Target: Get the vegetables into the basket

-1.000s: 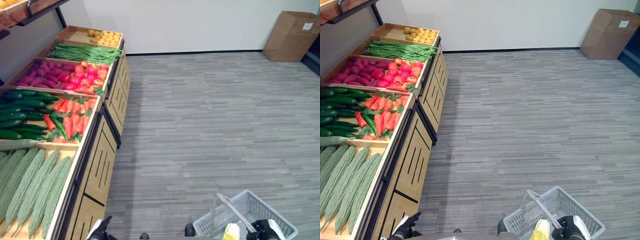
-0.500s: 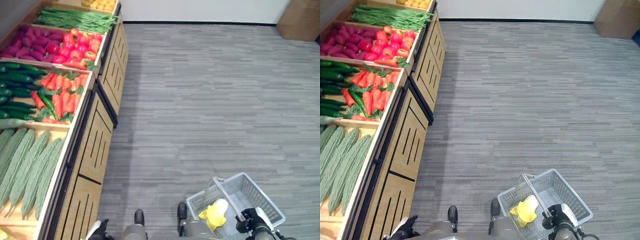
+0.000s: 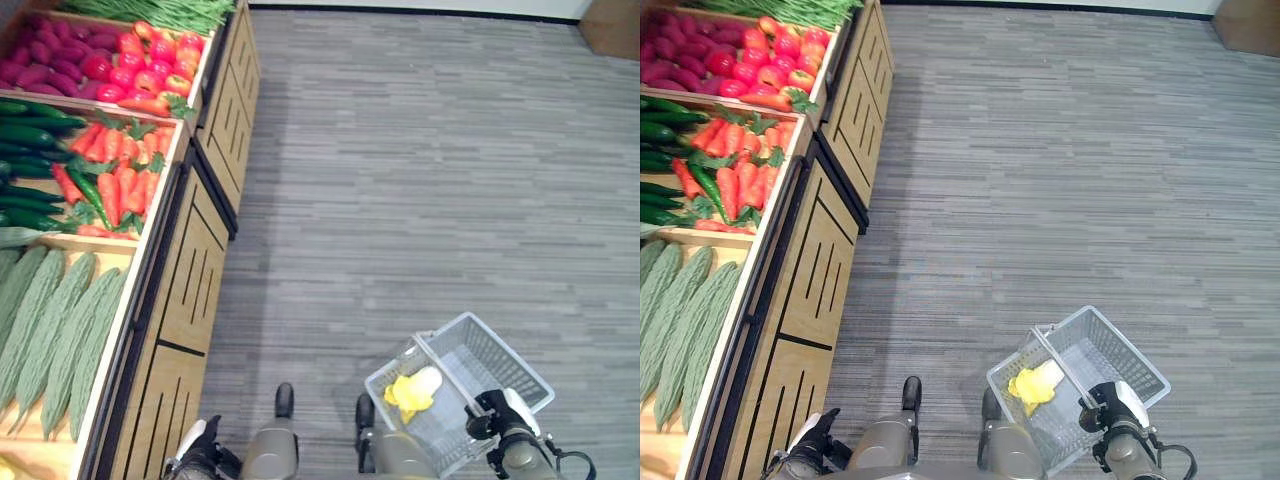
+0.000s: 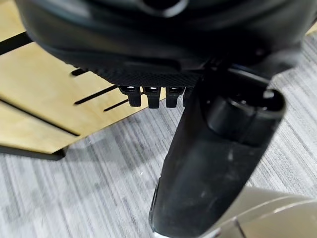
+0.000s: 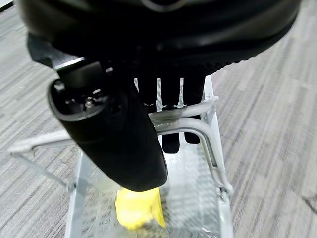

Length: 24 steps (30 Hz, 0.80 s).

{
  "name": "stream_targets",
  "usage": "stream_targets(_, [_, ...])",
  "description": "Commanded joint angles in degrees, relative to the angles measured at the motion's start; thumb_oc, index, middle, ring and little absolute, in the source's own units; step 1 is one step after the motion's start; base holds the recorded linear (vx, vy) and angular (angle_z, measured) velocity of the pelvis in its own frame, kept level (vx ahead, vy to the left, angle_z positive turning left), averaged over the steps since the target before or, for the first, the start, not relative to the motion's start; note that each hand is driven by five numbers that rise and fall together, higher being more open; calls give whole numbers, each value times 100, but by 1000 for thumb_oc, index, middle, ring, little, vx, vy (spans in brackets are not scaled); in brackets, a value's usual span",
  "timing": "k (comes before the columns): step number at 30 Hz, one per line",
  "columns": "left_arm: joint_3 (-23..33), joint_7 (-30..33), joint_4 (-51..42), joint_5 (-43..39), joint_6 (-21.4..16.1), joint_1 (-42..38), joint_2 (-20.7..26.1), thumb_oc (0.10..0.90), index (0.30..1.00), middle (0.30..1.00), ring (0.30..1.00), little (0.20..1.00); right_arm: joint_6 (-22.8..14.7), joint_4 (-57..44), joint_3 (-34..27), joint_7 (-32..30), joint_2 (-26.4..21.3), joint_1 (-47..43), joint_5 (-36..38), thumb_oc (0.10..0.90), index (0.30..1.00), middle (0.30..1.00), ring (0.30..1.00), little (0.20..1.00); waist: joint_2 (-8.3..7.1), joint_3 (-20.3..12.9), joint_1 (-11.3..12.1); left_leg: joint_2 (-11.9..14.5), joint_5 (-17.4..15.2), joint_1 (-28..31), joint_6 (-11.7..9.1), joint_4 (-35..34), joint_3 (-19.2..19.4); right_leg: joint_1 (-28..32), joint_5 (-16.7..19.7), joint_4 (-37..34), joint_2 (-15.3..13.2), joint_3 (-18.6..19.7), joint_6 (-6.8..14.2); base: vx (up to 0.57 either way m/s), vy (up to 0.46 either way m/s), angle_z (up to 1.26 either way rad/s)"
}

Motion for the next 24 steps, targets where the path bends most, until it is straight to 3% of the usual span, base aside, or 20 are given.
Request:
stream_targets(1, [43,187,-71,79,-105,8,396,900,1000,1000,1000,1000,-172,-365,17,-184,-280,59,13,400,300,300,300,300,-254,-333,30,-108,-530,-661,-86,892,-85,587,-583,212,-280,-14,573,136,235,-11])
stream_targets(9, [12,157,-95,168,-72,-37,557,900,1000,1000,1000,1000,-142,-494,115,-127,-177,-195,54,400,300,300,300,300,-322,-332,87,-301,-802,-624,150,984,-5,399,-93,484,-463,119,783,66,151,-9])
stream_targets(10, [36,144,-87,204,-59,-17,589,900,1000,1000,1000,1000,-143,-616,169,-114,-152,-271,46,400,300,300,300,300,-297,-296,112,-338,-819,-501,244,893,28,153,164,948,-499,84,817,33,164,-20])
stream_targets(13, [34,99,-86,250,-35,6,641,900,1000,1000,1000,1000,-171,-857,228,-71,-127,-332,83,400,300,300,300,300,-195,-161,51,-352,-798,-283,350,724,1,-261,384,1715,-345,104,772,62,176,-29])
stream_targets(17, [88,103,57,294,13,-59,654,900,1000,1000,1000,1000,-228,-1288,324,-36,-156,-349,75,400,300,300,300,300,-166,-34,-75,-382,-851,28,338,526,5,-651,221,1192,-259,-59,648,119,33,1])
stream_targets(21, [65,98,71,319,0,-139,525,900,1000,1000,1000,1000,-229,-1621,356,-71,-202,-368,38,400,300,300,300,300,-220,59,-252,-447,-1144,394,208,591,-161,-982,665,18,-414,114,816,233,-95,2])
stream_targets(24, [83,122,94,282,16,-124,409,900,1000,1000,1000,1000,-212,-1655,372,-37,-164,-277,4,400,300,300,300,300,-264,-25,-267,-469,-1308,523,145,681,-248,-862,679,-38,-432,75,802,235,-132,40])
